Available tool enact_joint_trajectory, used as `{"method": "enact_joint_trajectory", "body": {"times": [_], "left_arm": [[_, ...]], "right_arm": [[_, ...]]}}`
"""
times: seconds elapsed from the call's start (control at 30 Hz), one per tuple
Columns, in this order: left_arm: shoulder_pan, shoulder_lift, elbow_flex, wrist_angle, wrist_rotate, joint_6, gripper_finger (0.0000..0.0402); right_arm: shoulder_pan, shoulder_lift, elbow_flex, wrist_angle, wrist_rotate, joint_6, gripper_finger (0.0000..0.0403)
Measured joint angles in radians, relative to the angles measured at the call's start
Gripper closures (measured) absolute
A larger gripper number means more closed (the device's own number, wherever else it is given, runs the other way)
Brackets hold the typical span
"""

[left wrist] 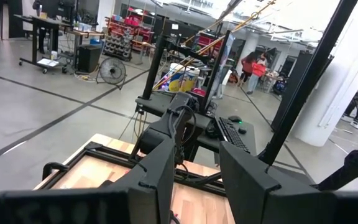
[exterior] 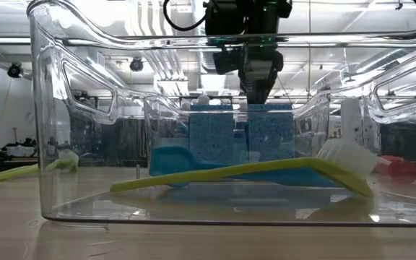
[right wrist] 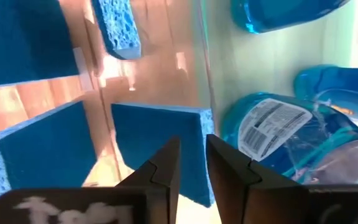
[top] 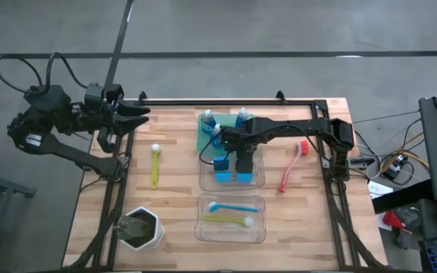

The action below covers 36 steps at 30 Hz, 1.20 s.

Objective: Pick & Place Kitchen Sink Supplies
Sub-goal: Adjust the blue sponge, then put the orange dish brush into the bottom transparent bin

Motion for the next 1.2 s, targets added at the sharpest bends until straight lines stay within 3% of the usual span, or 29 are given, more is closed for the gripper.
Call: {"method": "enact_joint_trajectory", "body": {"times": [0.3,1.07,1.2], "left_arm": [[0.000,0.000,0.000,0.000,0.000,0.000,0.0280],[0.000,0.000,0.000,0.000,0.000,0.022,0.0280],[0.000,0.000,0.000,0.000,-0.001,0.023,0.0280]], "right_arm": [[0.000,0.000,-0.002,0.012,0.018,-0.025,0.0307],[0.002,0.027,-0.011,0.033,0.020,-0.055,0.0314],[0.002,0.027,-0.011,0.028,0.020,-0.055,0.0331]]}}
